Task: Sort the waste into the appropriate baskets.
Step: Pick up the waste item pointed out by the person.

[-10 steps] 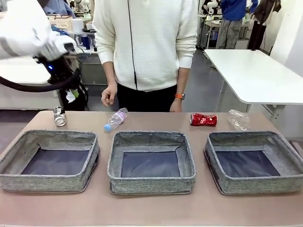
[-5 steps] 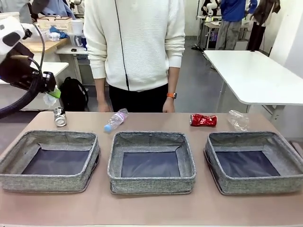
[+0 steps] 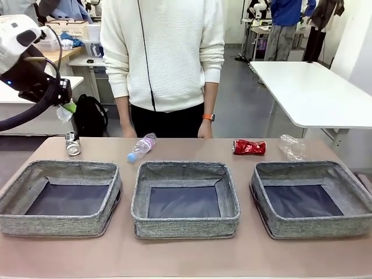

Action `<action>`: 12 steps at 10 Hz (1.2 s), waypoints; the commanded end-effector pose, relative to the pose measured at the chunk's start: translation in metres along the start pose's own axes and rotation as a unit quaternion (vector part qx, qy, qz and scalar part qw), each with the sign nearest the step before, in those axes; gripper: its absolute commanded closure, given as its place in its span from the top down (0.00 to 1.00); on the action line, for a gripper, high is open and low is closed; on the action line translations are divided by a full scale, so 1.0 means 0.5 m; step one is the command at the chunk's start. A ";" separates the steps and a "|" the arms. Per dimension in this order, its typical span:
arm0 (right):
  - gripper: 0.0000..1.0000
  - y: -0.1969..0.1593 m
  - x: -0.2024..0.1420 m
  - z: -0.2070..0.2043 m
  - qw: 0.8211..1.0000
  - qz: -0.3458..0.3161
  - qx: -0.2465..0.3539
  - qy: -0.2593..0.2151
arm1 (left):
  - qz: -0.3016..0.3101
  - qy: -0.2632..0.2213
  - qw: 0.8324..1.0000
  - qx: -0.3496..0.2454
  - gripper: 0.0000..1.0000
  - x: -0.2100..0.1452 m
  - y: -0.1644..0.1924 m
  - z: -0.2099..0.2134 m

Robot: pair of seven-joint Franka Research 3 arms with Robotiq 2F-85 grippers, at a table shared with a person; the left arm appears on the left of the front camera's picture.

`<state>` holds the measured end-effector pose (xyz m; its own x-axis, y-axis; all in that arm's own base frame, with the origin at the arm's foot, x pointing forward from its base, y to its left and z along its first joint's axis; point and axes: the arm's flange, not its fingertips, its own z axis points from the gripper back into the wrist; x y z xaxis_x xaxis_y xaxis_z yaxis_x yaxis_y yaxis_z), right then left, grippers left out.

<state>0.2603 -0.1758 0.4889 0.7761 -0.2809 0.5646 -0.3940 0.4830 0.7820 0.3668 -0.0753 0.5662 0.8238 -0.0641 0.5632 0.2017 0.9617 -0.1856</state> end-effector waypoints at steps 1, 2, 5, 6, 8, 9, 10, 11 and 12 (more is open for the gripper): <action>1.00 -0.001 0.006 -0.002 1.000 0.012 0.008 -0.009 | -0.007 0.039 0.999 0.031 0.10 -0.013 -0.042 -0.009; 1.00 -0.001 0.006 -0.002 1.000 0.012 0.008 -0.009 | -0.001 0.069 0.997 0.034 0.10 0.027 -0.109 0.022; 1.00 -0.001 0.006 -0.002 1.000 0.012 0.008 -0.009 | -0.091 0.140 0.985 0.040 0.10 0.145 -0.360 0.133; 1.00 -0.001 0.006 -0.002 1.000 0.012 0.008 -0.009 | -0.063 0.156 0.985 0.039 0.10 0.171 -0.434 0.134; 1.00 -0.001 0.006 -0.002 1.000 0.012 0.008 -0.009 | -0.020 0.173 0.984 0.042 0.10 0.183 -0.575 0.135; 1.00 -0.001 0.006 -0.002 1.000 0.012 0.008 -0.009 | -0.035 0.170 0.984 0.034 0.10 0.182 -0.633 0.141; 1.00 -0.001 0.006 -0.002 1.000 0.012 0.008 -0.009 | -0.051 0.169 0.984 0.026 0.10 0.179 -0.671 0.143; 1.00 -0.001 0.006 -0.002 1.000 0.012 0.008 -0.009 | -0.042 0.165 0.985 0.033 0.10 0.179 -0.695 0.140; 1.00 -0.001 0.006 -0.002 1.000 0.012 0.008 -0.009 | -0.041 0.187 0.981 0.018 0.10 0.176 -0.707 0.135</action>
<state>0.2604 -0.1759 0.4890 0.7758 -0.2825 0.5642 -0.3945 0.4806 0.7832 0.3270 -0.4016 0.7279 0.9351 -0.2380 0.2625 0.2785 0.9517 -0.1290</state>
